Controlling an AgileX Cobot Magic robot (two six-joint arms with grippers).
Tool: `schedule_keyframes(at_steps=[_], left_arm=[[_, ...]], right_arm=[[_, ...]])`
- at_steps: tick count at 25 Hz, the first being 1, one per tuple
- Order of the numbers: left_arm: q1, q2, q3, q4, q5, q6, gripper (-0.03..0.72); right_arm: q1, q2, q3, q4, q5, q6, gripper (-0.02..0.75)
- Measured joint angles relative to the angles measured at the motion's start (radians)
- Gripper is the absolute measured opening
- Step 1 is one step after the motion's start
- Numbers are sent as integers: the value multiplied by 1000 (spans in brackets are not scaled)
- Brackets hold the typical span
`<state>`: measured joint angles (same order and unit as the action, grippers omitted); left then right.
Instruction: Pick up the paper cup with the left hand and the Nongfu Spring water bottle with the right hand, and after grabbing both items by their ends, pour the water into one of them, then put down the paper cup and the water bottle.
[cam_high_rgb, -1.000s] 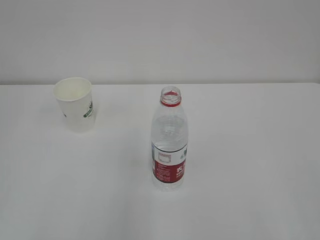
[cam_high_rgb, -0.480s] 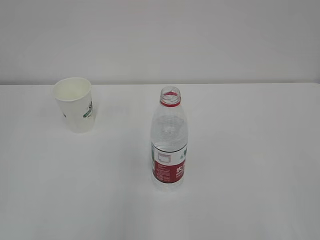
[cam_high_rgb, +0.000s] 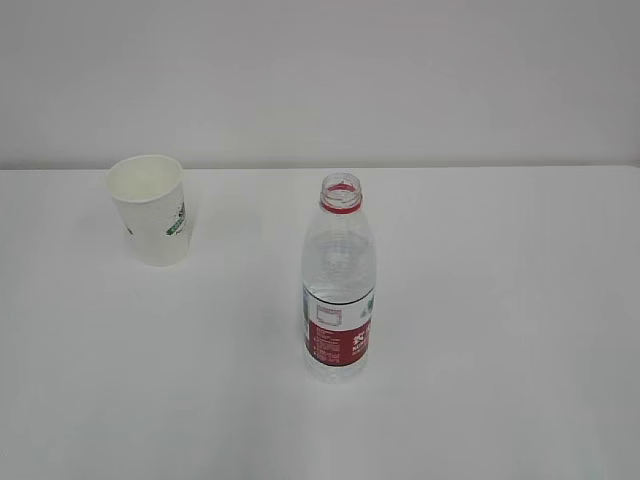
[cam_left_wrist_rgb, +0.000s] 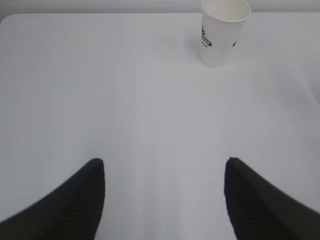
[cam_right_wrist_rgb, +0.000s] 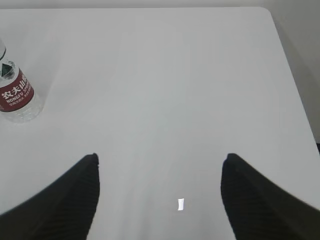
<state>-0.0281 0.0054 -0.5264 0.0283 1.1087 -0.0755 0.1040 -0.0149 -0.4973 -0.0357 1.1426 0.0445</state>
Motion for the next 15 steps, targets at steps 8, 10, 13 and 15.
schedule_keyframes(at_steps=[8, 10, 13, 15], left_arm=[[0, 0, 0, 0, 0, 0, 540], [0, 0, 0, 0, 0, 0, 540], [0, 0, 0, 0, 0, 0, 540], [0, 0, 0, 0, 0, 0, 538]], right_arm=[[0, 0, 0, 0, 0, 0, 568], [0, 0, 0, 0, 0, 0, 568], [0, 0, 0, 0, 0, 0, 568], [0, 0, 0, 0, 0, 0, 568]])
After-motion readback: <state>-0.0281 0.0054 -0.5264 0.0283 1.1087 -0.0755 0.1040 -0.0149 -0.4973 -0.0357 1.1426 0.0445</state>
